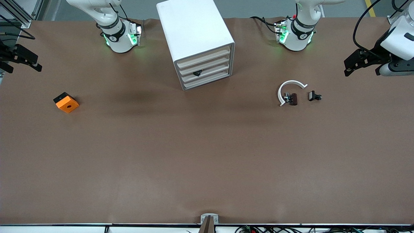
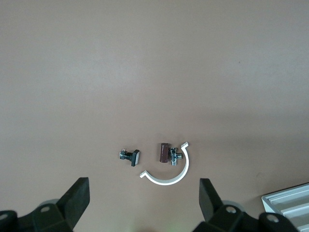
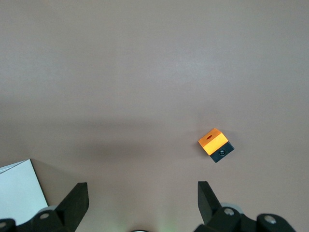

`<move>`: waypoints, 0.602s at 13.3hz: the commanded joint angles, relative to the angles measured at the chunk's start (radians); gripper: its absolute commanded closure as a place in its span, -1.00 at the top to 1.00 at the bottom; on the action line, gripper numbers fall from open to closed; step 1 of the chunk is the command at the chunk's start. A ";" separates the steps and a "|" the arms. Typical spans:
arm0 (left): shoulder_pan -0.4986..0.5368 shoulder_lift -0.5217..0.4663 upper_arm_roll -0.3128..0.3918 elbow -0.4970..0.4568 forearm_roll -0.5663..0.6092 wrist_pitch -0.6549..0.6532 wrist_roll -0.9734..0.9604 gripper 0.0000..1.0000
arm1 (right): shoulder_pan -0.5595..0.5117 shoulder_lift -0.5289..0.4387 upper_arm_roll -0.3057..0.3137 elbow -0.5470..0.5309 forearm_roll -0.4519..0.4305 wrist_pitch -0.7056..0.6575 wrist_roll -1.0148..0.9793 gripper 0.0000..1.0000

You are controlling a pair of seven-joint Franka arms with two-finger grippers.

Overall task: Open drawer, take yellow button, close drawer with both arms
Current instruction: 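Move the left gripper from rest toward the white drawer cabinet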

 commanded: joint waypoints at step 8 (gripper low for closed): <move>-0.018 0.099 -0.024 0.036 0.001 -0.012 -0.015 1.00 | -0.012 -0.028 0.007 -0.026 -0.007 0.011 -0.016 1.00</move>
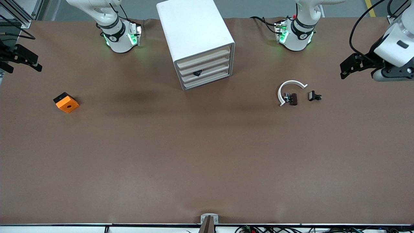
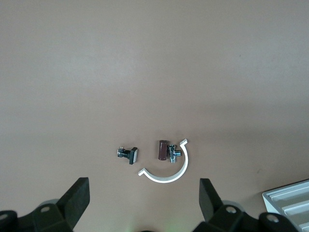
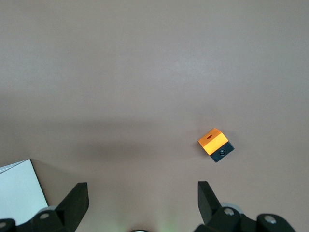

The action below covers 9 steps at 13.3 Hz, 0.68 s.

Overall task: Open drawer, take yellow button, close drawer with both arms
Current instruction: 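Move the left gripper from rest toward the white drawer cabinet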

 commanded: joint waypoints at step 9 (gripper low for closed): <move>-0.026 0.289 -0.217 0.025 -0.074 0.145 -0.586 1.00 | -0.012 -0.026 0.007 -0.024 -0.007 0.010 -0.014 1.00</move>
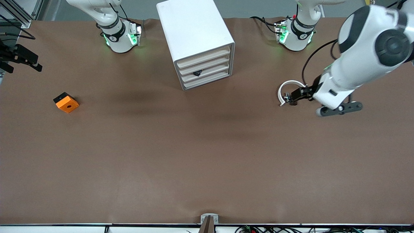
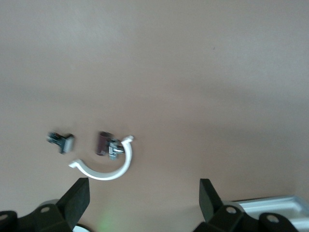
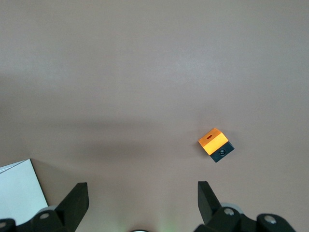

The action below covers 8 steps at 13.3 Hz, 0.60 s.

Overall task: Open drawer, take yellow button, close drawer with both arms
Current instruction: 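Move the left gripper from rest toward the white drawer cabinet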

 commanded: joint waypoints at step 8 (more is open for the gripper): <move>-0.185 0.251 -0.043 0.033 -0.056 0.062 -0.836 1.00 | -0.021 0.025 0.006 0.052 -0.001 0.011 -0.012 1.00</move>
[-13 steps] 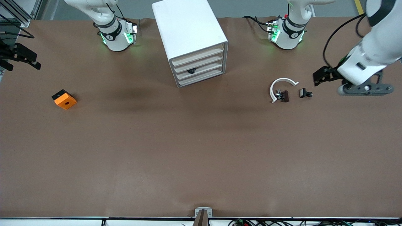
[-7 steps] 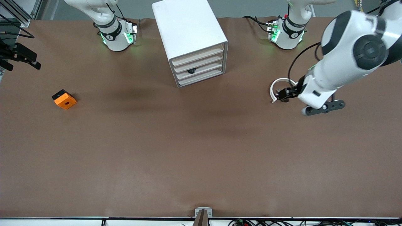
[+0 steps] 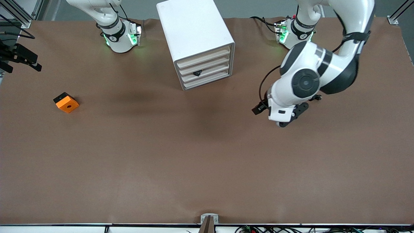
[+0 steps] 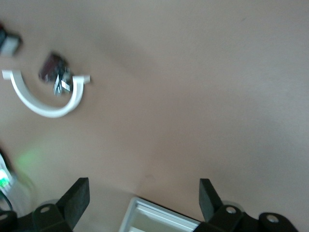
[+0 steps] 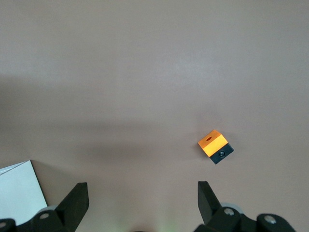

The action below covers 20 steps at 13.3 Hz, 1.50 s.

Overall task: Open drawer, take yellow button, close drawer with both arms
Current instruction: 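Grasp the lowest drawer front with the left gripper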

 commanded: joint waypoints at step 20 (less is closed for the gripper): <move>-0.115 0.285 0.000 0.029 -0.622 -0.086 -0.867 1.00 | -0.018 0.255 0.005 0.084 -0.007 0.016 -0.012 1.00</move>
